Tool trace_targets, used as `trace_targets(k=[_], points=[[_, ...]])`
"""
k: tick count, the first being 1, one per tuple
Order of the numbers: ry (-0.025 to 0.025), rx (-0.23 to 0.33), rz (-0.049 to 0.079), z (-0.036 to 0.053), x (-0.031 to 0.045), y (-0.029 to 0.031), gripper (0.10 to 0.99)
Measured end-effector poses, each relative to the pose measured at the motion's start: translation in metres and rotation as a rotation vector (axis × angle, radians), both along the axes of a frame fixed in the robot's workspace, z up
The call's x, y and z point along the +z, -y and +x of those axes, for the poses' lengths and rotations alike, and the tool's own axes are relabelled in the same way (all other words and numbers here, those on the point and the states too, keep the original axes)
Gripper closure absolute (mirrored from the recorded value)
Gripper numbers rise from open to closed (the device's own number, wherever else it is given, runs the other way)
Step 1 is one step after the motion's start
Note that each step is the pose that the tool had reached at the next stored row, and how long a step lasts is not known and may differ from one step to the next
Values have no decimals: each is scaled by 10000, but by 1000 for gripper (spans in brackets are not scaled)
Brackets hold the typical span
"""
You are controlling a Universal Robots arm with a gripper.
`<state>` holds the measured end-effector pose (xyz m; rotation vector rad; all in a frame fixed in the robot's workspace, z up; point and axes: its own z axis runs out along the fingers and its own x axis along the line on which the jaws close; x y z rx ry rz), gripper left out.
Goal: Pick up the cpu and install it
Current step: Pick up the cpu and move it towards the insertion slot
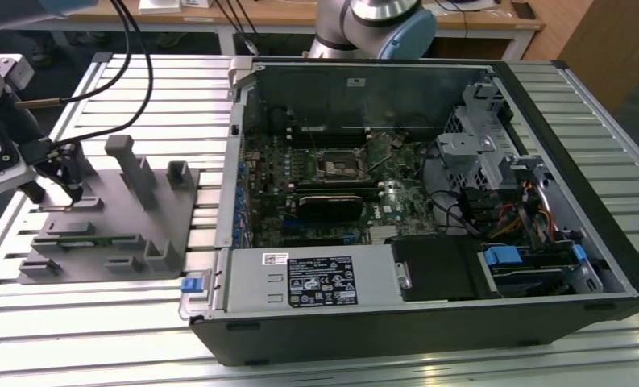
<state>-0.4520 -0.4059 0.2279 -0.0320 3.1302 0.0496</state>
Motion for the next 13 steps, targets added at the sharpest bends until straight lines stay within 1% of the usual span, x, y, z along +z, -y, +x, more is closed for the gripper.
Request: trace_targets(k=[10, 13], points=[[0, 0, 0, 0, 26, 0, 545], [1, 0, 1, 0, 48, 0, 545]])
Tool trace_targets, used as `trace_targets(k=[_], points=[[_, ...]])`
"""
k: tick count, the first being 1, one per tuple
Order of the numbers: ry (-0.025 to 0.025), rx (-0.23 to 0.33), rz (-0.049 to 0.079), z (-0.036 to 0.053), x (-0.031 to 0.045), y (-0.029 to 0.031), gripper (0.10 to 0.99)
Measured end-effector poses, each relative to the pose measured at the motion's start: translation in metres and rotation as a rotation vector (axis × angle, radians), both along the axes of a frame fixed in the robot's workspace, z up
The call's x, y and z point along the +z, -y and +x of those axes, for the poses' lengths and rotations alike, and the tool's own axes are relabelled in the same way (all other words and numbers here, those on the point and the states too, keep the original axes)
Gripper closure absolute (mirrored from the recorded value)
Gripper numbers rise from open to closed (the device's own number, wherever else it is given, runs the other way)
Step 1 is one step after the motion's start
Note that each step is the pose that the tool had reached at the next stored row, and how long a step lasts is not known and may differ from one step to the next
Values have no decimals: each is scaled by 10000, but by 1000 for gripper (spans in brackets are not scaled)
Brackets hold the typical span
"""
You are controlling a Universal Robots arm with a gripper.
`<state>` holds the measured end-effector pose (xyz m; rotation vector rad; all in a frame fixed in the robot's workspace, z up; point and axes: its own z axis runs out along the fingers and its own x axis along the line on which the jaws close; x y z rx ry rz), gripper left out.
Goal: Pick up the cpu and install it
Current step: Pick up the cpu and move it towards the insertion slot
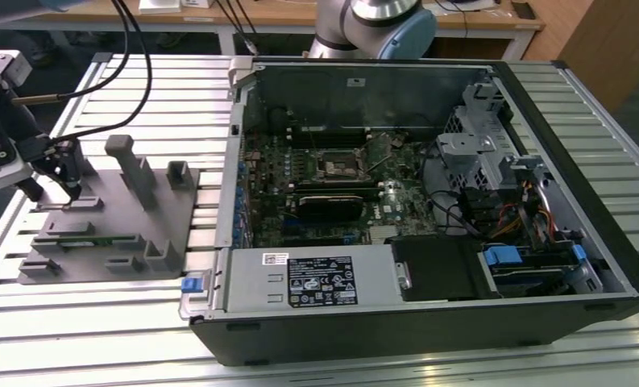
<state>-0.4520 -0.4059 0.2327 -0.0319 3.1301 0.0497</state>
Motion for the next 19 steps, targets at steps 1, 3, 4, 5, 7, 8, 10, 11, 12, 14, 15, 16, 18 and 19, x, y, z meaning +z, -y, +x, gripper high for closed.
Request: trace_targets(k=[1, 3, 4, 5, 7, 8, 10, 11, 12, 14, 15, 16, 18, 19], points=[[0, 0, 0, 0, 2, 0, 545], [0, 0, 0, 0, 5, 0, 545], [-1, 0, -1, 0, 9, 0, 545], [-1, 0, 0, 0, 14, 0, 545], [-1, 0, 0, 0, 16, 0, 545], [0, 0, 0, 0, 17, 0, 545], [-1, 0, 0, 0, 19, 0, 545], [0, 0, 0, 0, 20, 0, 545], [0, 0, -1, 0, 23, 0, 545], [-4, 1, -3, 0, 33, 0, 545], [-3, 0, -2, 0, 38, 0, 545], [-1, 1, 0, 0, 44, 0, 545], [-2, 1, -1, 0, 64, 0, 545], [-1, 1, -1, 0, 74, 0, 545]])
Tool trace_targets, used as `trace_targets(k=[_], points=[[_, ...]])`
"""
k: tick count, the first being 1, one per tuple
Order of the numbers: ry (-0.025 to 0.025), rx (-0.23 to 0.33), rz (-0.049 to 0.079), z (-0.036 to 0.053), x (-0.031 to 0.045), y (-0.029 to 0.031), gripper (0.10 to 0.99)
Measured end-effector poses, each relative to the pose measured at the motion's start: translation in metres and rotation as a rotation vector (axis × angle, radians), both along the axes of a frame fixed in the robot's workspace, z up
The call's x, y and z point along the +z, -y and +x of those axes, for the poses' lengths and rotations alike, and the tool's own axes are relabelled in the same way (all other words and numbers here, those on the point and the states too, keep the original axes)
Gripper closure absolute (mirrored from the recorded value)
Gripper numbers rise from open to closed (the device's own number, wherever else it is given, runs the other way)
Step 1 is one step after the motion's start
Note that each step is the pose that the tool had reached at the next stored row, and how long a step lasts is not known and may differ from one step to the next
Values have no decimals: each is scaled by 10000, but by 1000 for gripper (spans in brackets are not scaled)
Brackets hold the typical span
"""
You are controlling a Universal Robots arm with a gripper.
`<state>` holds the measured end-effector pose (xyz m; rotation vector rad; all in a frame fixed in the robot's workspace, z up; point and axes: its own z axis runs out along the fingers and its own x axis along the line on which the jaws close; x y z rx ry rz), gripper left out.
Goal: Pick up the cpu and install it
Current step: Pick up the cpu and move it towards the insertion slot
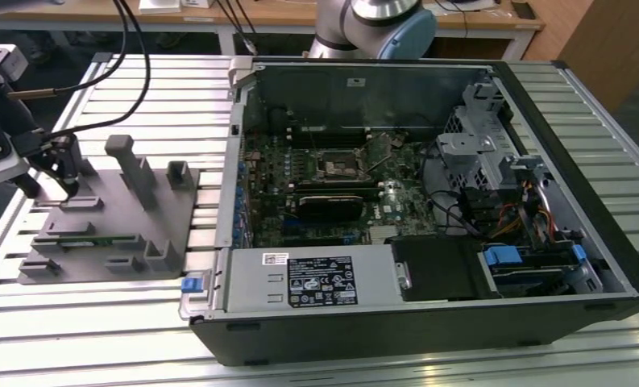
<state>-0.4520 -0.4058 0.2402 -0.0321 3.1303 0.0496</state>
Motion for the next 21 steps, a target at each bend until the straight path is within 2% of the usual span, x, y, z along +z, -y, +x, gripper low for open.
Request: trace_targets(k=[21], points=[[0, 0, 0, 0, 134, -5, 545]])
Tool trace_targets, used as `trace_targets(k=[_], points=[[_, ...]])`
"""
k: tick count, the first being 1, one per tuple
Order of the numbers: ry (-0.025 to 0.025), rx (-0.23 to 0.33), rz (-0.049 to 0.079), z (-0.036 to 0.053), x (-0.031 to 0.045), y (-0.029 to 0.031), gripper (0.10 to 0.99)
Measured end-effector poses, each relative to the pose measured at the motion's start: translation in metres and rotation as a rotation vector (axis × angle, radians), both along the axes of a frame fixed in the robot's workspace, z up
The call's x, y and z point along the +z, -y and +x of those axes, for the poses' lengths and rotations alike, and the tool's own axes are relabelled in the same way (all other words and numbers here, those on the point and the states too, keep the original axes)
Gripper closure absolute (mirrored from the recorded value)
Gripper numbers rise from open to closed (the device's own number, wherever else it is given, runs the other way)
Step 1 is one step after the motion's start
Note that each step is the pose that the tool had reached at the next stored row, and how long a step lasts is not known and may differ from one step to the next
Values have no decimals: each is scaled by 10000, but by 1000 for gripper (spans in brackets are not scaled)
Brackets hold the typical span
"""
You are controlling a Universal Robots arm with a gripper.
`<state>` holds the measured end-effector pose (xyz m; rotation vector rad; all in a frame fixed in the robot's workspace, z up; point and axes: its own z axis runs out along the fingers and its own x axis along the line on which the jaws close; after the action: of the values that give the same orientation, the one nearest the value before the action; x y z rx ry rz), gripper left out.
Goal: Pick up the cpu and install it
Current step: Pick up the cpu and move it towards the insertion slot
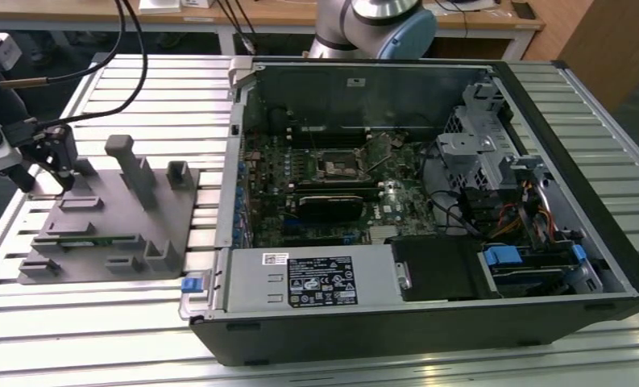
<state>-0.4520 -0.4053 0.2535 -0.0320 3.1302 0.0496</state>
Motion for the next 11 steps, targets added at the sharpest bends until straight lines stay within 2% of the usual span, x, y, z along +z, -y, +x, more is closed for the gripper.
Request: trace_targets(k=[11], points=[[1, 0, 1, 0, 65, -2, 545]])
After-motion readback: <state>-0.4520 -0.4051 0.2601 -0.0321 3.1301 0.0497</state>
